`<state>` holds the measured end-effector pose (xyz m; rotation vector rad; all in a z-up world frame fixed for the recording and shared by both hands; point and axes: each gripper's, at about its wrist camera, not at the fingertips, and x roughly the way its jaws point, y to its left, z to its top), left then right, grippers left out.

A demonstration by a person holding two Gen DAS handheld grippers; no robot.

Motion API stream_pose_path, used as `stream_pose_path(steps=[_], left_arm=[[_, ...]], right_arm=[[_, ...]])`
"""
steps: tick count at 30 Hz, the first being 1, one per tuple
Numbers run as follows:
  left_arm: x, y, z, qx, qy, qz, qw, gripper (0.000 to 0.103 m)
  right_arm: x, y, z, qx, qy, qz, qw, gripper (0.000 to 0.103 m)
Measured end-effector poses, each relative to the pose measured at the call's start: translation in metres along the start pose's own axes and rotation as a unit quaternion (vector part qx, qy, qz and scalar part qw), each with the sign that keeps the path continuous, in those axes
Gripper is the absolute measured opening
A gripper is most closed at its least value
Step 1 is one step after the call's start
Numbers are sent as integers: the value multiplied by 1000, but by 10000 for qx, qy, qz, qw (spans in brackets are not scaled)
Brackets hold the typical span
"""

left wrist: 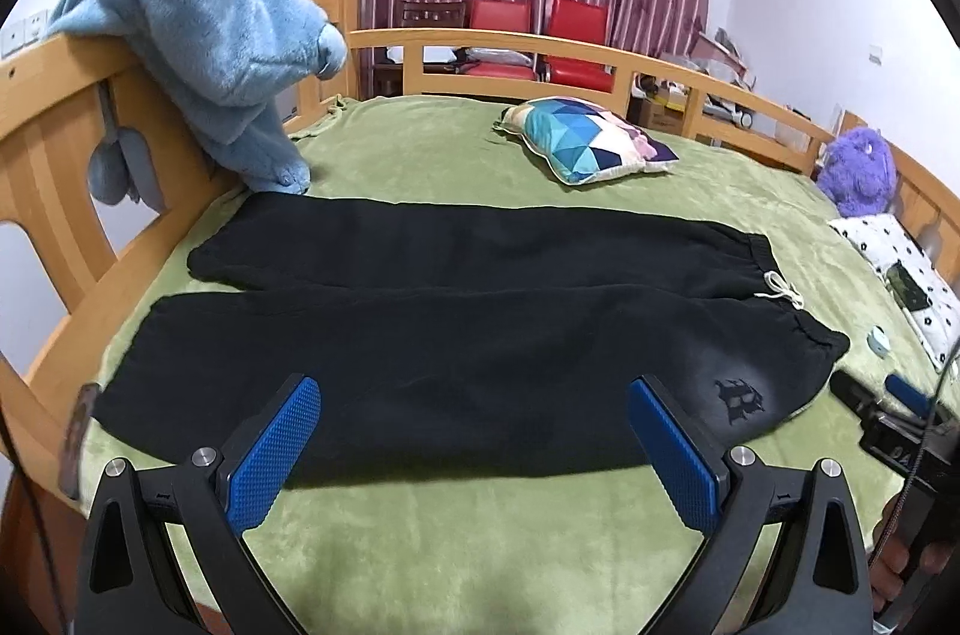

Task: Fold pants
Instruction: 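Lower both tools toward the waistband of the black sweatpants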

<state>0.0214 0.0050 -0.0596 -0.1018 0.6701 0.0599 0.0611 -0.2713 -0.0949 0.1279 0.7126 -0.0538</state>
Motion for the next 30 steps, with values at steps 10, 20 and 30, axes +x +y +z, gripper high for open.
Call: stream_pose_path(steps=[10, 20, 30], left_arm=[[34, 23, -25, -167, 361, -129, 9991, 102], [72, 38, -51, -145, 1144, -231, 9931, 102], [99, 57, -59, -435, 1440, -262, 9883, 102]], right_arm=[[52, -25, -30, 568, 543, -51, 9969, 101], [66, -16, -48, 243, 745, -214, 9967, 87], [79, -17, -46, 464, 870, 218, 9949, 75]])
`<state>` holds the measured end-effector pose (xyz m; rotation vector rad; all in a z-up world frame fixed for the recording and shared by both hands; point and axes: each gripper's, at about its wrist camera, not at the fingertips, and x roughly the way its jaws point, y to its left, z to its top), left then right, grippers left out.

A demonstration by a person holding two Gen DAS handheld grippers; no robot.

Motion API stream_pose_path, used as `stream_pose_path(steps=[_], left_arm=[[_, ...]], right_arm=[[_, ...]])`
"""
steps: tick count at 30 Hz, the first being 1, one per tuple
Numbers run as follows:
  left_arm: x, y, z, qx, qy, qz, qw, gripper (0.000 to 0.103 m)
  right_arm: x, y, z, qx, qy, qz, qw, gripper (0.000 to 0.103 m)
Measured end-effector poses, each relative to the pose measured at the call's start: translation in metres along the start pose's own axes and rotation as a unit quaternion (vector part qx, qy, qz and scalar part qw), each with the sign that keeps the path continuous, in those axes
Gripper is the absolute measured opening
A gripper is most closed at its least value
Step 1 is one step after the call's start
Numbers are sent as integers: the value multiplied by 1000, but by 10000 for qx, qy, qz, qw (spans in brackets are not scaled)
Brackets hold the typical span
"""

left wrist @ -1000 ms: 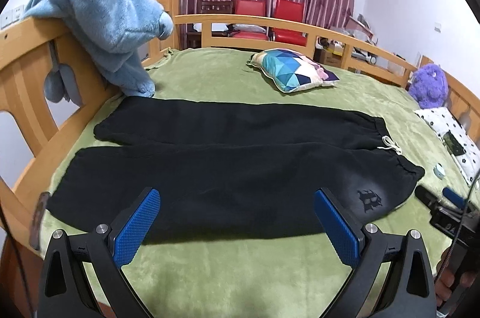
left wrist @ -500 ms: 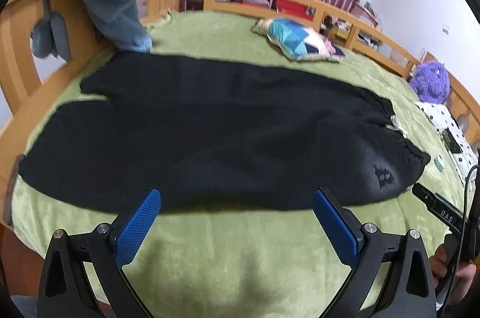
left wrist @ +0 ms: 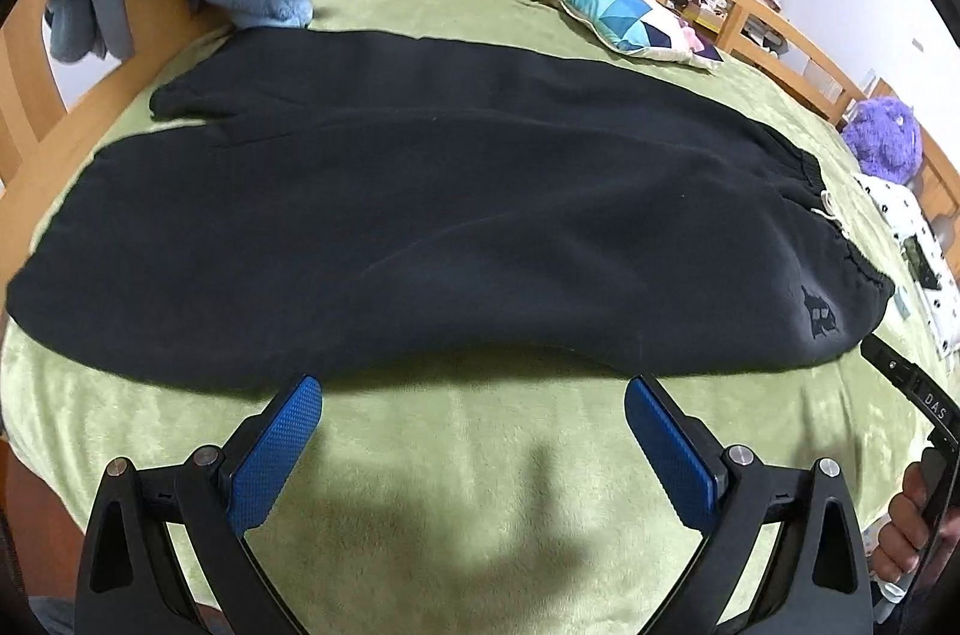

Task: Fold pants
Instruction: 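Lower both tools toward the waistband of the black sweatpants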

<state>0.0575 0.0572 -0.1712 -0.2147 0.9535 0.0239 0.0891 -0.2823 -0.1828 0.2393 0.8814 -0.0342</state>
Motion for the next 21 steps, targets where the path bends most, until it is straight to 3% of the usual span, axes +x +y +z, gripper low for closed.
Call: stream_pose_path(steps=[8, 11, 16, 21], left_arm=[[16, 36, 4, -759, 64, -496, 9959, 102], [22, 59, 5, -1199, 78, -696, 9903, 102], [27, 89, 4, -1846, 191, -886, 9786, 101], [45, 100, 3, -2101, 424, -915, 9725, 101]], right_arm=[[15, -41, 12, 673, -24, -55, 9977, 75], [28, -58, 12, 1079, 123, 155, 9940, 76], [53, -62, 14, 1231, 349, 236, 9915, 75], [84, -64, 12, 1411, 578, 209, 9881, 76]])
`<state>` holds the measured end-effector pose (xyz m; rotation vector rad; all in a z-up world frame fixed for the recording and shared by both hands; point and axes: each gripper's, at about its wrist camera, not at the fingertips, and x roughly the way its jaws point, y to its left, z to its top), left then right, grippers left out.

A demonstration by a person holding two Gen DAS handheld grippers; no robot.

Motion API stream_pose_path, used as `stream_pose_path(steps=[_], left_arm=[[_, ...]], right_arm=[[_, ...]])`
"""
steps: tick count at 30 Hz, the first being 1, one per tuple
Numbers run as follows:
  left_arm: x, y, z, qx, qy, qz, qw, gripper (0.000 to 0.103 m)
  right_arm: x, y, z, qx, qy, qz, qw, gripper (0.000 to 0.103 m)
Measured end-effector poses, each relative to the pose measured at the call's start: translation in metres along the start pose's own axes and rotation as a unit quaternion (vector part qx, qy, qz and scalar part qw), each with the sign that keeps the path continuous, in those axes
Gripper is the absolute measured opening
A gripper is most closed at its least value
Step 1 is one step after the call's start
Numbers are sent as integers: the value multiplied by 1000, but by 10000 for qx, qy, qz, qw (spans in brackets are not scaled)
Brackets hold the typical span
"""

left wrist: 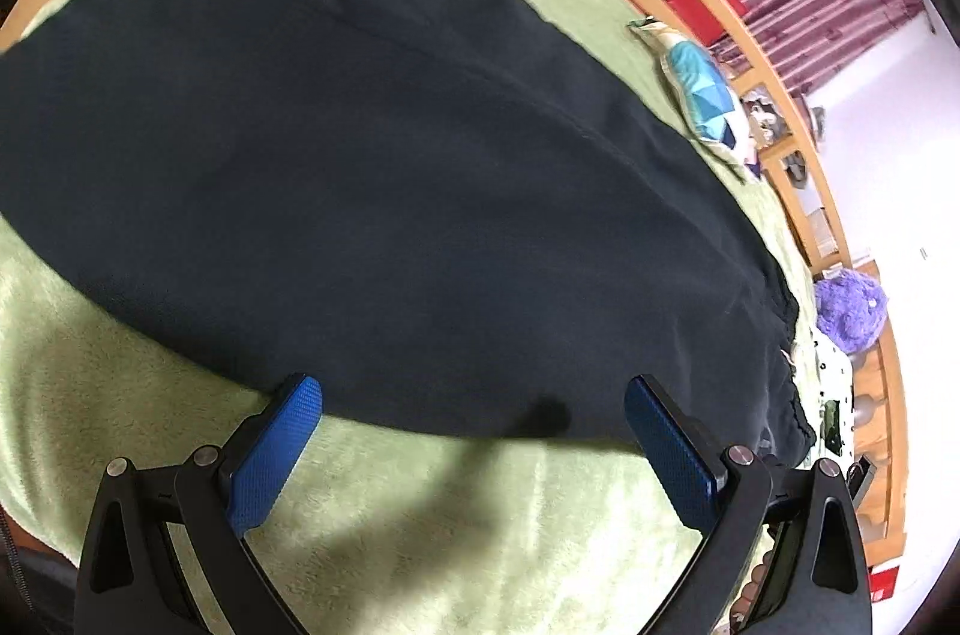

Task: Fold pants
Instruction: 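Lower both tools toward the waistband of the black sweatpants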

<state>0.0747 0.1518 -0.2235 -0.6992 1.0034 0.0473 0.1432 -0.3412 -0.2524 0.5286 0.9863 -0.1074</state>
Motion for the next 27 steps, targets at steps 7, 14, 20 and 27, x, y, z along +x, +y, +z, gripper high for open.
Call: stream_pose_path(steps=[7, 14, 20, 27], left_arm=[[10, -9, 3, 233, 244, 164, 9993, 101], [-11, 21, 13, -557, 128, 136, 9983, 93], [8, 34, 13, -716, 202, 207, 9970, 93], [12, 37, 16, -672, -255, -18, 9974, 82]], right_arm=[[16, 11, 4, -67, -181, -187, 9996, 85], [21, 12, 10, 58, -271, -253, 9993, 85], [22, 13, 11, 81, -306, -277, 9991, 85], [17, 7, 10, 150, -412, -14, 9990, 50]])
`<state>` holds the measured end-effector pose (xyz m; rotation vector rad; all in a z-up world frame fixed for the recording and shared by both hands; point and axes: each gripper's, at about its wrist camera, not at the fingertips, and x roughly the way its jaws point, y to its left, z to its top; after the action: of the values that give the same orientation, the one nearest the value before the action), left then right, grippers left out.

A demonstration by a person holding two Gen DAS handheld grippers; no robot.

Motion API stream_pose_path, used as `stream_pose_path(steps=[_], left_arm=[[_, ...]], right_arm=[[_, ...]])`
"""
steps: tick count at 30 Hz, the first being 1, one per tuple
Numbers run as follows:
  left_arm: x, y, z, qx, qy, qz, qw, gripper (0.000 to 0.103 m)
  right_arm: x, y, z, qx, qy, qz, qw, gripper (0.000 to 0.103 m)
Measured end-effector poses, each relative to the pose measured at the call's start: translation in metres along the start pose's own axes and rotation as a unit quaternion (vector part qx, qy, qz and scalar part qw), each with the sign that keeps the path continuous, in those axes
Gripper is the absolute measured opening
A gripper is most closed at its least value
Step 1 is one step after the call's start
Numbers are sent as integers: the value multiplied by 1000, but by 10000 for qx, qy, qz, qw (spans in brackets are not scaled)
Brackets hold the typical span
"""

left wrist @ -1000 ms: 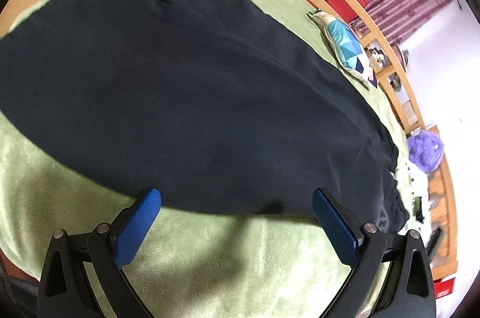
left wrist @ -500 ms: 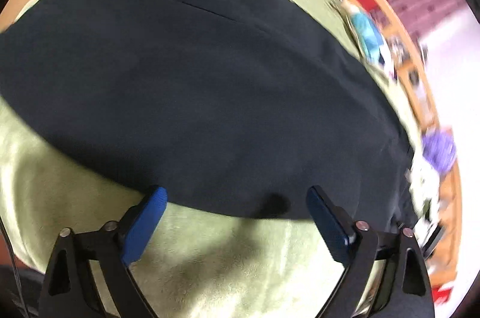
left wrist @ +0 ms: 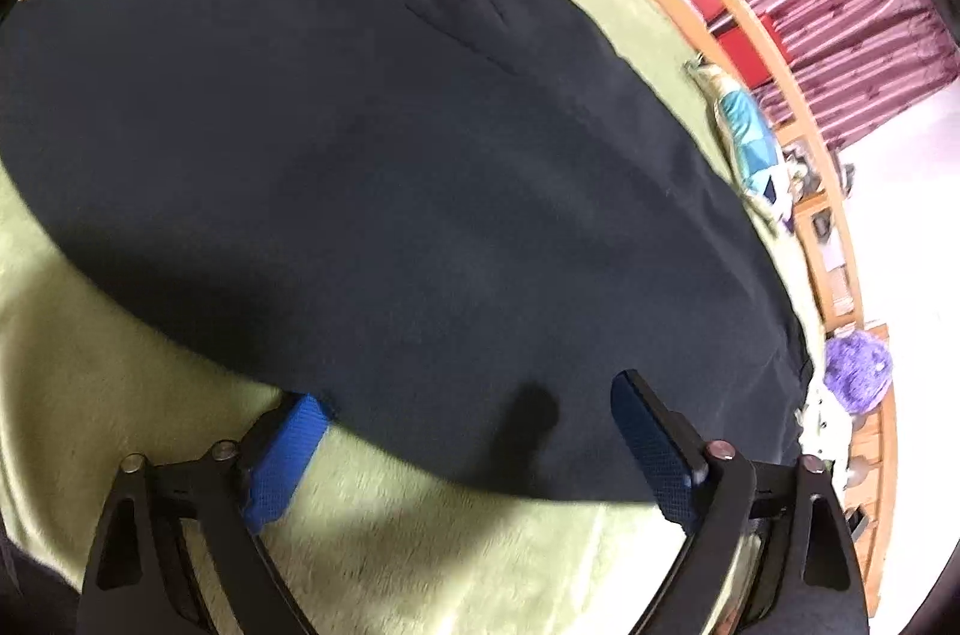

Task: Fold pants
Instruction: 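Lower both tools toward the waistband of the black sweatpants, then grasp the waistband edge with the left tool while the right tool grasps it too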

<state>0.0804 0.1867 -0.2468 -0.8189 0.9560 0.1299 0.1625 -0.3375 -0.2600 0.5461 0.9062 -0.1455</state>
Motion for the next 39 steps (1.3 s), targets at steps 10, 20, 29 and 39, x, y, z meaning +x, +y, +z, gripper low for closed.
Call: stream_pose_path(steps=[10, 20, 29, 39], left_arm=[[-34, -14, 36, 90, -448, -169, 9988, 16], [-67, -98, 96, 854, -954, -74, 9917, 16], [-43, -159, 164, 1281, -1398, 168, 9817, 16], [37, -199, 238, 963, -1568, 228, 9827, 15]], right_arm=[[-33, 13, 10, -222, -355, 388, 9984, 12], [-69, 51, 85, -530, -607, 659, 9946, 11], [-40, 106, 165, -811, -909, 800, 9893, 9], [50, 150, 246, -306, -939, 977, 9903, 9]])
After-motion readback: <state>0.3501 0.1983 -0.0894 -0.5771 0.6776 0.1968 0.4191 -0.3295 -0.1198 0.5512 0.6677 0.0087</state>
